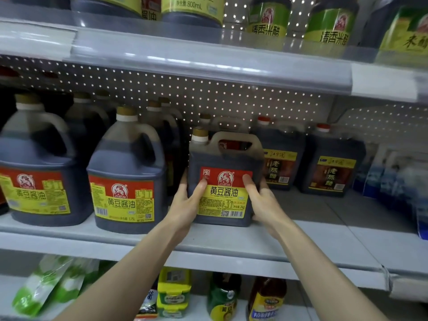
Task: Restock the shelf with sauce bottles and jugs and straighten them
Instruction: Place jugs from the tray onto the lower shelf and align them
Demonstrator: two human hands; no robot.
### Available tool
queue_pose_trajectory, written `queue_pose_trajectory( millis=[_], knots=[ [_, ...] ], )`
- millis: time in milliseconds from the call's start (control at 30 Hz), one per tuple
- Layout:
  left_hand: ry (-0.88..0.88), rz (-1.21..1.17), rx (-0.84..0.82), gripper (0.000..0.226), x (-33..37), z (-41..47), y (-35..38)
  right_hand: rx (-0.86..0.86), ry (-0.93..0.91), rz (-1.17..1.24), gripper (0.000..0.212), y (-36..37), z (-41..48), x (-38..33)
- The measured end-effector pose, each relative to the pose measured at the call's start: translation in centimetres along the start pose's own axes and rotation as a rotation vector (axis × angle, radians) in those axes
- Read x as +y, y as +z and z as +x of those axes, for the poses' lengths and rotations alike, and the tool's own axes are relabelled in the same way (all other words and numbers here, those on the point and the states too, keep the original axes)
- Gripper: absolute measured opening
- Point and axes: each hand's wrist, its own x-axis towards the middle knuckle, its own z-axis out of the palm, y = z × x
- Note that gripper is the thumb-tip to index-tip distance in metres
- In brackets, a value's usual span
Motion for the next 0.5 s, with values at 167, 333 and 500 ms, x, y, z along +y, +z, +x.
queue_pose_trajectory(
  millis=[167, 333, 500],
  knots=[
    [-0.002, 0.019, 0.027, 0.067, 0.2, 1.2, 0.1, 0.021, 0.033, 0.063, 0.067, 0.5, 1.2, -0.3],
    [-0.001, -0.005, 0.046, 0.066, 0.1, 2.4, 0.3, 0.055, 0.011, 0.043, 0.084, 0.8, 2.4, -0.4],
    [0.016, 0.004, 0.069, 0.077, -0.3, 3.6, 0.3, 0.081, -0.002, 0.03, 0.072, 1.1, 3.6, -0.2]
  ],
)
